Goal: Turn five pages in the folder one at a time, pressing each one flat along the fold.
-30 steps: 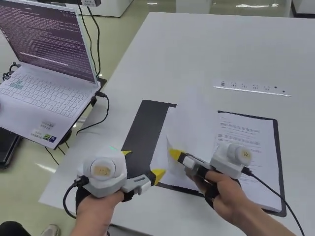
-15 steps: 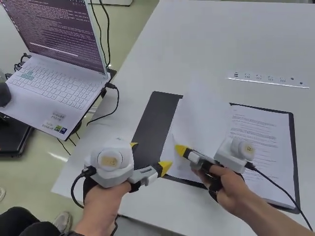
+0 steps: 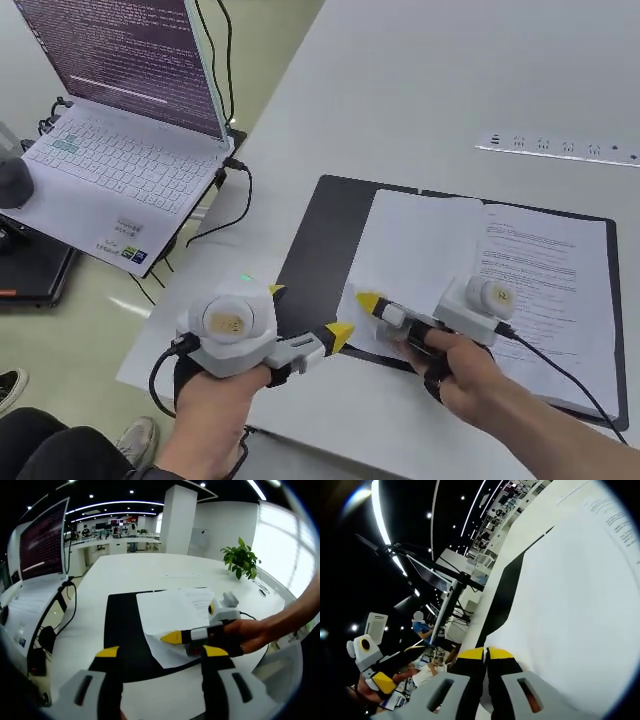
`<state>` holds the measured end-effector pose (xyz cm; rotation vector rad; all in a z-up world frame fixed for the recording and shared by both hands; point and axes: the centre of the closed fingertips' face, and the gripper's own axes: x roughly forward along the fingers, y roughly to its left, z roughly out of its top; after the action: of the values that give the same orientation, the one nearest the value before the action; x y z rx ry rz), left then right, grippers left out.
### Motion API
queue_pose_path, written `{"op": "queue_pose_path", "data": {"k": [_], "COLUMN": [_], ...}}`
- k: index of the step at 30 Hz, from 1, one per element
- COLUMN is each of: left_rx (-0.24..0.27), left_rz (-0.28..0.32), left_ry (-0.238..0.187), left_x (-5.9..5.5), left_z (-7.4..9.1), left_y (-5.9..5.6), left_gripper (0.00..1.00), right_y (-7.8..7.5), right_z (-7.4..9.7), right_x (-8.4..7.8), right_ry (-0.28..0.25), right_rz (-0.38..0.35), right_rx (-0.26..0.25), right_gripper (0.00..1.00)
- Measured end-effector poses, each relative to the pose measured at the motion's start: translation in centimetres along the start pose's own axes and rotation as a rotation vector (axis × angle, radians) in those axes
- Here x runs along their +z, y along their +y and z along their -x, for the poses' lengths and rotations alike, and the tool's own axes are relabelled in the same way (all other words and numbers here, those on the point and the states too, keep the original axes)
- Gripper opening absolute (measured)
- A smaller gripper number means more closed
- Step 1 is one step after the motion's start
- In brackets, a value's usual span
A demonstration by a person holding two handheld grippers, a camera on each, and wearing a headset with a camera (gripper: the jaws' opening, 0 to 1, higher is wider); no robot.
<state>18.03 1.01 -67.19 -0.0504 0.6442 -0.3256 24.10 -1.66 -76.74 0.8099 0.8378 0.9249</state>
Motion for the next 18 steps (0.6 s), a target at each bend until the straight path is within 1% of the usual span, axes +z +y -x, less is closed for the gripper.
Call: {"op": "queue_pose_path", "data": {"k": [3, 7, 9, 10, 11, 13, 18], "left_rx": [-0.006, -0.014, -0.019, -0.021, -0.020, -0.024, -0.040], "left_rz": [-0.002, -0.005, -0.007, -0.009, -0.008, -0.001, -0.003], "left_ry": [0.004, 0.008, 0.011, 0.016, 0.022, 0.022, 0.021], "left_x": [-0.1, -0.2, -0.3, -0.5, -0.6, -0.6, -0.8], "left_z": [-0.2, -0.4, -0.5, -0.7, -0.8, -0.9, -1.2], "left_y": [0.0, 0.0, 0.0, -0.1, -0.1, -0.3, -0.6], "left_gripper": [0.64, 0.64, 0.64, 0.64, 0.63, 0.63, 0.62], "right_y": [-0.4, -0.5, -0.4, -0.3, -0.2, 0.2, 0.9], "right_z": [-0.1, -0.3, -0.4, -0.5, -0.6, -0.6, 0.1], "right_x": [-0.3, -0.6, -0.9, -1.1, -1.2, -1.2, -1.1], "right_ry": [0.009, 0.017, 0.027, 0.038, 0.040, 0.033, 0.027], "right_rz": [-0.005, -0.006, -0.004, -0.004, 0.001, 0.028, 0.018], "right_rx": [-0.012, -0.013, -0.017, -0.018, -0.016, -0.004, 0.006], "right_gripper": [0.00, 0.01, 0.07, 0.13, 0.18, 0.21, 0.28]}}
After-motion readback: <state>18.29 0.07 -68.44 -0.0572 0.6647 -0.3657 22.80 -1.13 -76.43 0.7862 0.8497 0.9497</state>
